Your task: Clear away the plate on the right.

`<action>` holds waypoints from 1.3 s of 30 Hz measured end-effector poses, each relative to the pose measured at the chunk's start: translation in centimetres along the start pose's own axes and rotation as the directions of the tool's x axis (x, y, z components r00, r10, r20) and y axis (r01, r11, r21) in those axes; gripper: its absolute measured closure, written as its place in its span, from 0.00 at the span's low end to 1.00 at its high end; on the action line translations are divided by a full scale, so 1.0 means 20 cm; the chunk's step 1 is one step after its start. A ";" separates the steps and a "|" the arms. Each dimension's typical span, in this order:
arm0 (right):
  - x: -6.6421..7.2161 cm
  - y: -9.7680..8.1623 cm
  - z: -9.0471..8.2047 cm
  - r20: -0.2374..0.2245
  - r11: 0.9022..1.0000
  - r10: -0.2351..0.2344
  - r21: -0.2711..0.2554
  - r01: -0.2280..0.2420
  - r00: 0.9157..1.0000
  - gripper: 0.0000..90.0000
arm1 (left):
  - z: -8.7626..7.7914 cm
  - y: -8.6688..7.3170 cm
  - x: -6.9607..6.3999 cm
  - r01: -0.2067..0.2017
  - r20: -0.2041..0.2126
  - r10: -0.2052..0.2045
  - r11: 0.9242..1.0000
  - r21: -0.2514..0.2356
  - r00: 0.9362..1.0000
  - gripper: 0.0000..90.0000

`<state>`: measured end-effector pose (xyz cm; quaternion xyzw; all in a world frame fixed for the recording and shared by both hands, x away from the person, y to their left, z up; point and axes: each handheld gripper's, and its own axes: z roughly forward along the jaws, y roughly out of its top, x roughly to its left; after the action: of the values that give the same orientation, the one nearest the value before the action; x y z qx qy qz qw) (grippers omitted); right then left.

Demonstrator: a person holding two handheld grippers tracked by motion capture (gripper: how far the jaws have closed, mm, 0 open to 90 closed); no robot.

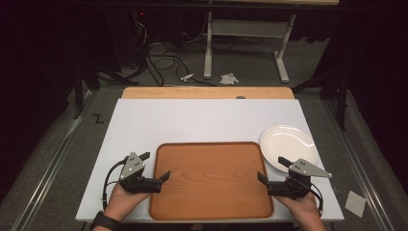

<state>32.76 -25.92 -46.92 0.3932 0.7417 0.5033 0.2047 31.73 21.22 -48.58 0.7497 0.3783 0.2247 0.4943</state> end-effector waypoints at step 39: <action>-0.27 -0.02 -0.15 0.155 0.985 0.164 -0.076 -0.154 0.974 0.02 | -0.01 0.01 0.01 0.037 0.009 -0.037 0.999 -0.036 0.999 0.00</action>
<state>33.74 -32.00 -46.64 0.4838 0.6727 0.5080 0.2353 31.78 21.46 -48.38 0.7345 0.3857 0.2191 0.5135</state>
